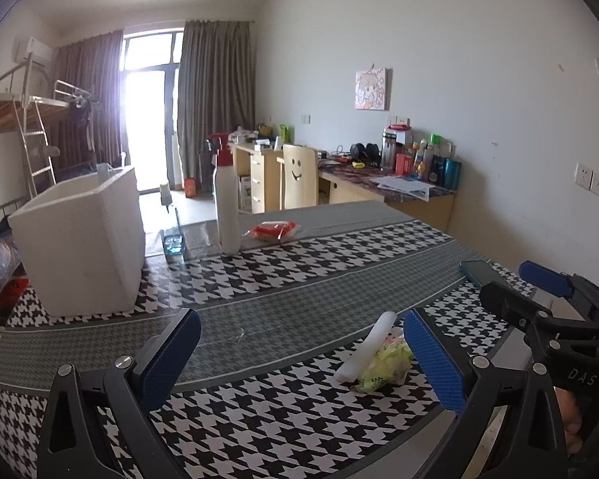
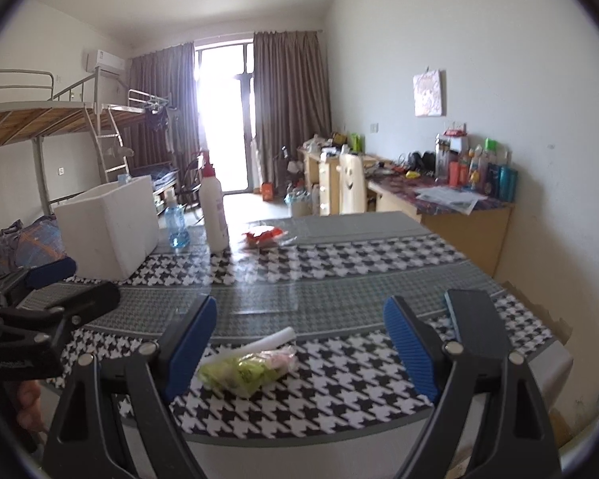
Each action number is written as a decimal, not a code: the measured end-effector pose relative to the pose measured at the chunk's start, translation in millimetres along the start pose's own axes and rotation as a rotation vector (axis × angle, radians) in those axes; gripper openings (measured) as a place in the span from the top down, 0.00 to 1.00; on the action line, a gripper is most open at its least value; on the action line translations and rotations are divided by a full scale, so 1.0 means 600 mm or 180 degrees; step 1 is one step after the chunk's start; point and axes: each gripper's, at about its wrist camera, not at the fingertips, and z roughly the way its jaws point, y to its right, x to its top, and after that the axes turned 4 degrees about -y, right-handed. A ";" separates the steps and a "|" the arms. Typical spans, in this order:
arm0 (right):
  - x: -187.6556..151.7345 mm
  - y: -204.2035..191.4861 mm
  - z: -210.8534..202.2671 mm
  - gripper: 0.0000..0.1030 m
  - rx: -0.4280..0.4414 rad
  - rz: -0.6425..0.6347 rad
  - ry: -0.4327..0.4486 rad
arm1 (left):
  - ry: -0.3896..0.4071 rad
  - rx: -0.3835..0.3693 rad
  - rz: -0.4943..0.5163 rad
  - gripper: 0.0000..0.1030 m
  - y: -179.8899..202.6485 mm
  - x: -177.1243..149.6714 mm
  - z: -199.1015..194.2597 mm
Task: Organize soft objects
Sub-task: 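Approach the white tube and green packet with both open tools, then grasp the white tube with the left tool while the right tool grasps the green packet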
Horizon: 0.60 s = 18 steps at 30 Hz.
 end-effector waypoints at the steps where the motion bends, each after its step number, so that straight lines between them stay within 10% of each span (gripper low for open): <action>1: -0.002 0.001 0.001 0.14 -0.0007 -0.0003 -0.0008 | -0.0020 -0.0005 -0.0001 0.01 0.001 0.000 0.004; 18: -0.027 0.005 0.057 0.14 0.0062 0.0044 -0.0424 | -0.0205 -0.0005 -0.0053 0.01 -0.015 -0.010 0.046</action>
